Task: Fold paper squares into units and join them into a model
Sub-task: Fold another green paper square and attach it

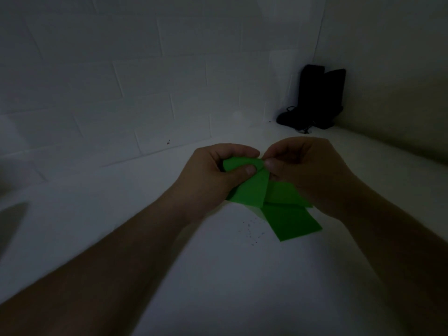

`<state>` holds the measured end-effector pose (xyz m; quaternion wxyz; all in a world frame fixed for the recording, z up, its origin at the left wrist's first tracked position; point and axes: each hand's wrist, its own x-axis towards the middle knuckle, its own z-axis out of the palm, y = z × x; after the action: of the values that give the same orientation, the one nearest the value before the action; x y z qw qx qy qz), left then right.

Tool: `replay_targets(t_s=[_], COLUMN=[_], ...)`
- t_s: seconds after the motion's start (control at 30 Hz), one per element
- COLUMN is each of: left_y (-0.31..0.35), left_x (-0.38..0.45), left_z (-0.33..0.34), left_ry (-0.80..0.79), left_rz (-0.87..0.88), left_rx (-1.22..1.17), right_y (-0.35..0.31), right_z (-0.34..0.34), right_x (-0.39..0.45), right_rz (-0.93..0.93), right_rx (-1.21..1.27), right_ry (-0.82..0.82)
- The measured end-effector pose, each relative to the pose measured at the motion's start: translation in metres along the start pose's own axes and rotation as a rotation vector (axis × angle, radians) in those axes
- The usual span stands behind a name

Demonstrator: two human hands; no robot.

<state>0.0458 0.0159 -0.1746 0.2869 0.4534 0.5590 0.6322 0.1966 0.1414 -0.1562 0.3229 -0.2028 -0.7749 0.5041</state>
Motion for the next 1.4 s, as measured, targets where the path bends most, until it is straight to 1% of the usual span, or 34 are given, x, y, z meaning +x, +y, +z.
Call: replay_targets(t_s=[0.13, 0.27, 0.43, 0.57, 0.87, 1.07, 1.17, 1.23, 1.4], left_y=[0.000, 0.001, 0.000, -0.001, 0.000, -0.001, -0.001, -0.001, -0.002], left_x=[-0.001, -0.001, -0.001, 0.000, 0.001, 0.002, 0.003, 0.003, 0.002], left_z=[0.001, 0.004, 0.010, 0.011, 0.013, 0.010, 0.009, 0.009, 0.010], left_ry=[-0.019, -0.004, 0.104, 0.139, 0.139, 0.142, 0.138, 0.131, 0.091], left_rz=[0.008, 0.018, 0.058, 0.055, 0.027, -0.051, -0.051, -0.050, -0.040], left_rx=[-0.017, -0.016, 0.090, 0.075, 0.034, -0.087, -0.082, -0.092, -0.112], right_y=[0.000, 0.001, 0.004, 0.005, 0.006, 0.007, 0.006, 0.005, 0.007], right_z=[0.001, 0.003, 0.007, 0.008, 0.009, 0.006, 0.005, 0.005, 0.006], right_x=[0.000, 0.001, 0.002, 0.002, 0.003, 0.005, 0.005, 0.005, 0.003], right_rz=[0.004, 0.015, 0.041, 0.056, 0.063, 0.139, 0.180, 0.173, 0.125], right_rx=[-0.024, -0.021, 0.005, 0.057, 0.078, 0.267, 0.317, 0.306, 0.154], right_ry=[0.038, 0.089, 0.140, 0.128, 0.137, 0.076, 0.044, 0.034, 0.033])
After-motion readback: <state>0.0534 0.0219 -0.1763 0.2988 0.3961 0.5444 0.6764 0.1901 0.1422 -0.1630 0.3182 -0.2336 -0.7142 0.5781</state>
